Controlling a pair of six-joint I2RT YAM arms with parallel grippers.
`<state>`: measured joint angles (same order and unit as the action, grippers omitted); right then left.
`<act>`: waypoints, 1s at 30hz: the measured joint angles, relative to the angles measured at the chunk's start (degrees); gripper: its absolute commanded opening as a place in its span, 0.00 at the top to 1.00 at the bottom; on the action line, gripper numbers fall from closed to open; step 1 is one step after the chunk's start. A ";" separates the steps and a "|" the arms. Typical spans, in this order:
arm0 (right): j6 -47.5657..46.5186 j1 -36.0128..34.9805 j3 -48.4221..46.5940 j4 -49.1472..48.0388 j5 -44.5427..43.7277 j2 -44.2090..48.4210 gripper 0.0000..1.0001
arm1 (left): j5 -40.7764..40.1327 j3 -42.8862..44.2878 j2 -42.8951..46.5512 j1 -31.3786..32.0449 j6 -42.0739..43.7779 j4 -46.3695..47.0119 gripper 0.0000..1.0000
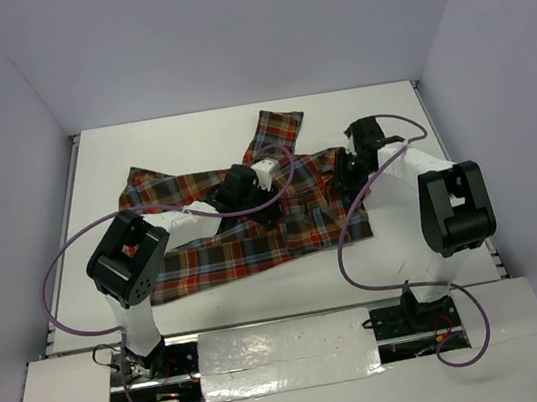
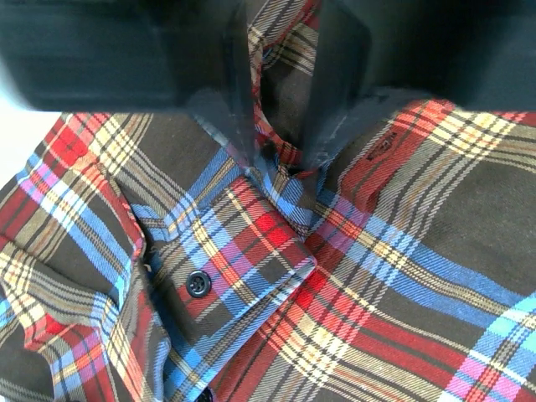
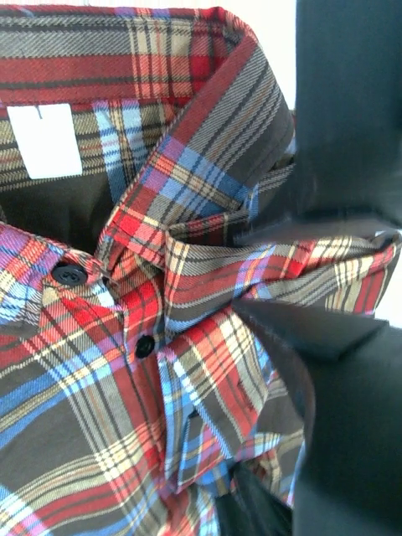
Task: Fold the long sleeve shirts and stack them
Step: Fold the shirt
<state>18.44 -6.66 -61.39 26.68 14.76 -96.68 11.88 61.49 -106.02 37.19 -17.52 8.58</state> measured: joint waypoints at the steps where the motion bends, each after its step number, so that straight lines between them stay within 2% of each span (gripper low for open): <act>1: -0.15 0.07 -0.35 0.39 -0.11 -0.17 0.47 | -0.02 0.00 0.00 0.00 0.81 -0.02 0.48; 3: -0.07 0.33 -0.94 1.40 -0.55 -0.22 0.40 | -0.02 0.00 0.09 0.00 1.64 -0.15 0.38; 9: 1.25 1.38 -1.16 4.35 -2.84 4.42 0.21 | -0.17 0.00 3.10 0.02 5.75 -4.07 0.31; 12: 2.80 2.01 0.83 5.16 -4.22 12.00 0.20 | -0.74 0.02 7.26 0.02 8.50 -7.72 0.29; 15: 5.07 4.50 6.64 5.14 -4.35 21.62 0.23 | -2.32 1.11 13.11 -0.48 11.34 -13.77 0.24; 17: 7.02 7.45 12.17 5.11 -4.04 26.56 0.23 | -2.84 2.38 17.07 -1.99 11.82 -18.03 0.25; 19: 8.92 10.82 18.58 4.72 -3.61 30.01 0.24 | -2.84 3.78 20.55 -6.93 11.72 -22.88 0.27; 21: 10.84 13.33 24.20 3.80 -2.54 31.15 0.26 | -3.58 4.94 22.75 -16.11 11.98 -27.80 0.24; 23: 13.09 14.84 28.72 2.10 -0.35 30.69 0.28 | -5.97 5.29 23.71 -28.44 13.60 -32.87 0.19; 26: 15.37 15.32 30.21 -1.11 2.91 27.02 0.29 | -9.68 3.78 24.61 -42.23 17.77 -39.93 0.15; 29: 16.26 15.32 30.23 -5.05 5.09 24.15 0.30 | -11.32 -0.50 27.52 -50.95 22.21 -44.81 0.10; 30: 16.50 15.32 30.25 -6.23 5.79 23.71 0.30 | -12.02 -1.95 28.35 -52.72 23.43 -45.62 0.05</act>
<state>34.94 8.67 -31.14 20.45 20.56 -72.97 -0.14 59.55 -77.67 -15.53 5.91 -37.04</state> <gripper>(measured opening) 0.707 0.886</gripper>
